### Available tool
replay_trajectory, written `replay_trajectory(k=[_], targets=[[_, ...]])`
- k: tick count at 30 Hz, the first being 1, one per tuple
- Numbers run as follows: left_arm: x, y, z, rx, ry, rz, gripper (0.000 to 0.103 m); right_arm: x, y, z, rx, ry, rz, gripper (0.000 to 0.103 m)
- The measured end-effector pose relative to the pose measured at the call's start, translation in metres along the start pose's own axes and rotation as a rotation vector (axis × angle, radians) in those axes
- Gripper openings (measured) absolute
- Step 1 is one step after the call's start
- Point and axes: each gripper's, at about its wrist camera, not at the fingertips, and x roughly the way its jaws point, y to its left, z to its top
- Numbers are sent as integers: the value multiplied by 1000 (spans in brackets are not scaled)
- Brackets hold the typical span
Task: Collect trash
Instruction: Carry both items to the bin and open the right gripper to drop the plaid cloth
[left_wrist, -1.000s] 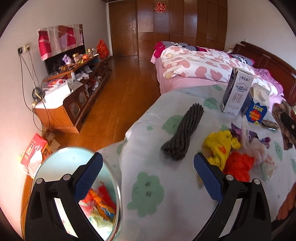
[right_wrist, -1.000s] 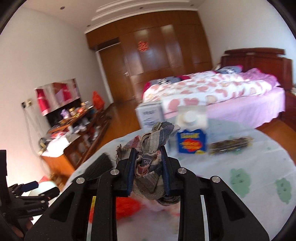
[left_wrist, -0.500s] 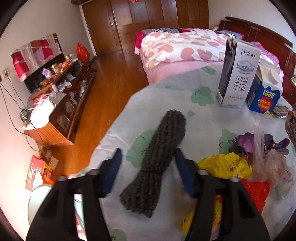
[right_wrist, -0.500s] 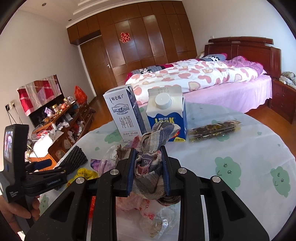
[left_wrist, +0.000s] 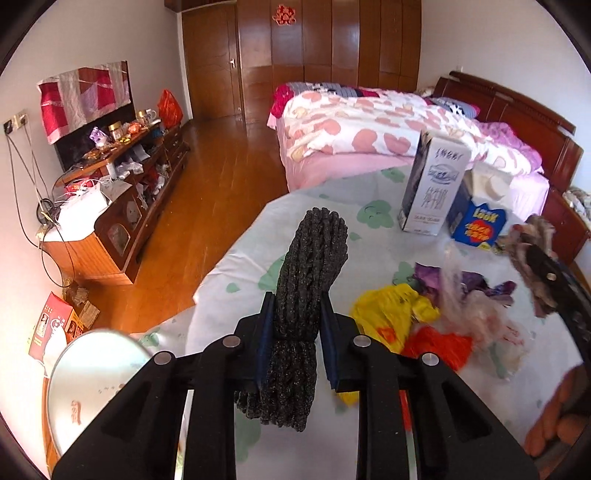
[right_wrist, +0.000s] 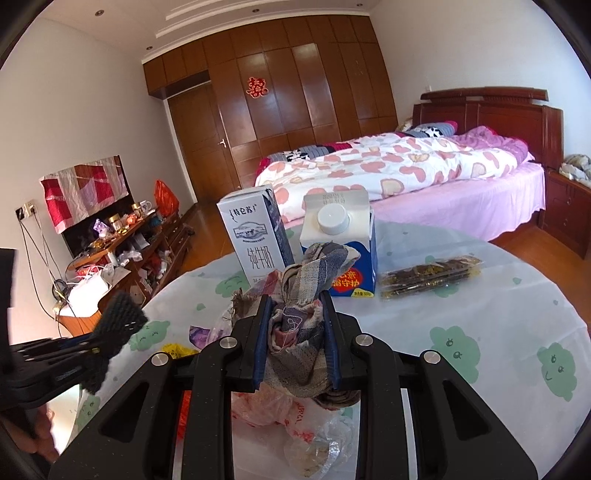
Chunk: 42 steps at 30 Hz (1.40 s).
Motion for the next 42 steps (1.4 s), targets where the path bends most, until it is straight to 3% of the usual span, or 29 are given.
replay_trajectory(k=[6,19,31,42], targets=[[-47,21,-26,-34,-27,24,23,-5,11,-2,-41,-16,7,27],[-97,82,-74,-135,-39,78,23,-45,68,-15,-148,-5,77,27],[-127,125,-100,-214,-61,107,23,-69,130,-35,-238,15,161,27],[-126,159,-112,-281,-47,144,23,-80,175,-52,-319,39,221,27]])
